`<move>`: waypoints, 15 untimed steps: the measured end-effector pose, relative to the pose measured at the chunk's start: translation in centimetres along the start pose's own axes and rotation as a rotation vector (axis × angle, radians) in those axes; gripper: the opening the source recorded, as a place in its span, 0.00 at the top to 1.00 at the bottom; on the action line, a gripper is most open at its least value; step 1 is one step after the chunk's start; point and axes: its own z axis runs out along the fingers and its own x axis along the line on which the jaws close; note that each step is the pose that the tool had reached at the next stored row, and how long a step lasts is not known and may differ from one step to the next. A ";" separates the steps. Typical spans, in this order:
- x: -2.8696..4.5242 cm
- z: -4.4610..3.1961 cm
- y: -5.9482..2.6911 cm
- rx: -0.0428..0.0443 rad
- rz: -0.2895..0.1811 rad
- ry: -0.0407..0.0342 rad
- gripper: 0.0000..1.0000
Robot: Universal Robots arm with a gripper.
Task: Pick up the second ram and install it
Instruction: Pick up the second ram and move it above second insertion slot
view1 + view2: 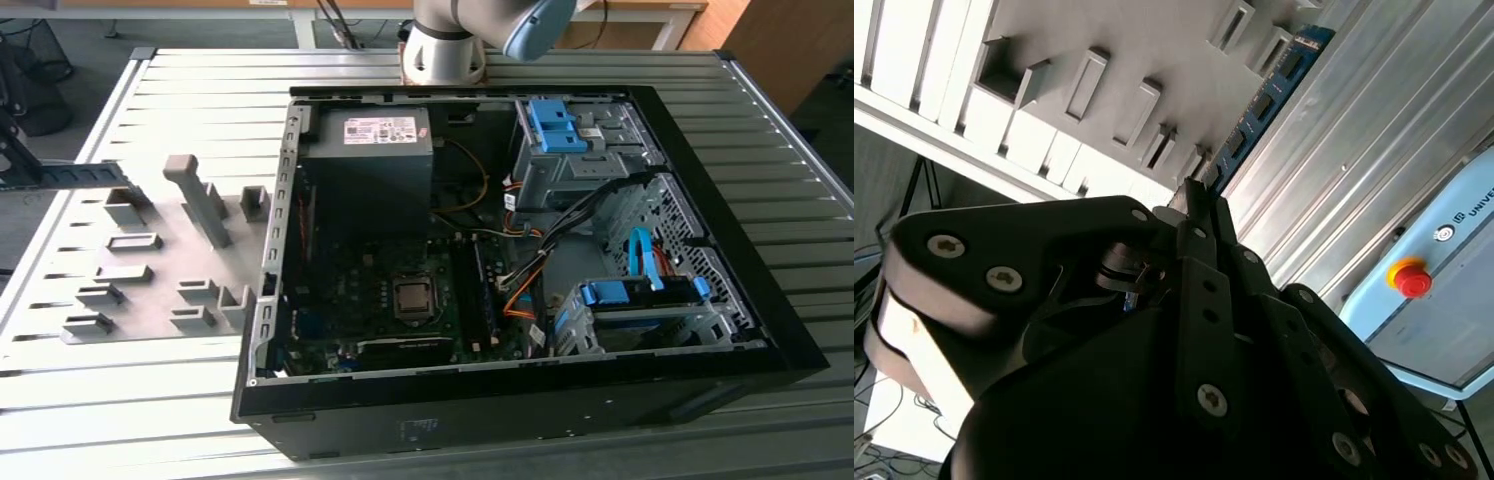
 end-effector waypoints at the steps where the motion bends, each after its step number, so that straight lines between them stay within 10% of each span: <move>1: 0.00 -0.09 0.00 0.0001 0.000 0.0000 0.86; 15: -0.04 -1.75 0.03 0.0000 0.000 0.0000 0.86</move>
